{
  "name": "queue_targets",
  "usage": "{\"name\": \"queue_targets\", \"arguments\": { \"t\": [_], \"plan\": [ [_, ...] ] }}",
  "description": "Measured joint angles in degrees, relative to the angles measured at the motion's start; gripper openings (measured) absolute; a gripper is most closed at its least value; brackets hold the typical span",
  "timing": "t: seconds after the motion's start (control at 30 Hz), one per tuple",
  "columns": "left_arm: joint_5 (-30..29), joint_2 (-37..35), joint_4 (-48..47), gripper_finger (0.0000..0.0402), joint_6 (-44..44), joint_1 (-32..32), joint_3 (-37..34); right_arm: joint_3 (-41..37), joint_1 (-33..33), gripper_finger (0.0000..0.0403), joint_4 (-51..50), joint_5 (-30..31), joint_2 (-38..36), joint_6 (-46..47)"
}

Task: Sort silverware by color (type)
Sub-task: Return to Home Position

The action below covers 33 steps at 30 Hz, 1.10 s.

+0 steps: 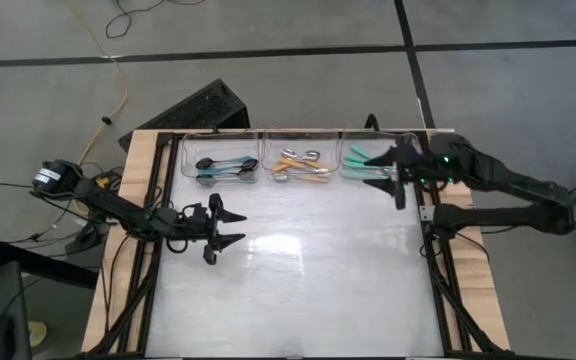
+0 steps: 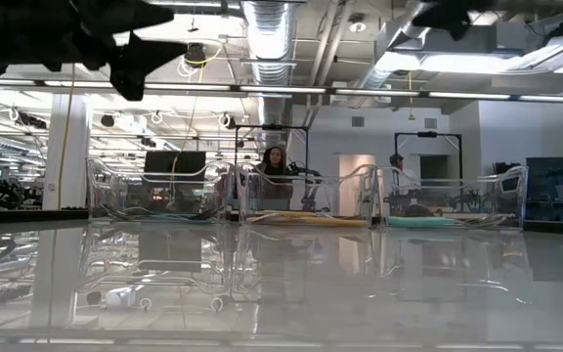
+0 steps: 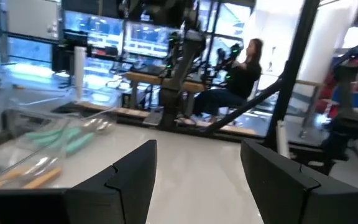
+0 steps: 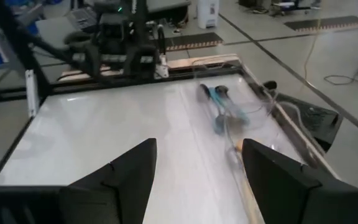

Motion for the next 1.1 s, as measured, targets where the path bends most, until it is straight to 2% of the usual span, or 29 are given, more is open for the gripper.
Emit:
{"name": "queue_targets", "arguments": {
  "t": [0.17,0.27,0.37,0.43,0.6,0.87,1.1],
  "plan": [
    [3.83,0.00,-0.02,0.0218,-2.31,1.96,1.40,-9.38,0.49,0.0265,2.32,0.24,-9.67,5.69],
    [10.08,0.00,-0.15,0.0218,-3.45,3.76,2.55,-15.16,2.11,0.0265,3.79,-0.54,-14.56,10.90],
    [17.14,0.00,-0.35,0.0218,-5.19,4.85,3.20,-22.16,4.28,0.0265,9.60,-0.45,-18.42,15.71],
    [19.62,0.00,-0.47,0.0218,-5.02,4.93,3.33,-26.47,5.55,0.0265,14.48,-0.17,-20.48,18.38],
    [18.74,0.00,0.29,0.0218,-4.15,4.95,3.33,-33.42,7.57,0.0265,25.63,1.27,-22.24,21.40],
    [18.64,0.00,2.71,0.0218,-4.70,5.47,3.36,-37.93,10.49,0.0265,38.35,1.31,-22.22,19.42],
    [18.70,0.02,2.51,0.0218,-9.78,7.72,3.36,-40.19,13.39,0.0265,39.93,5.27,-22.22,16.44]
  ]
}}
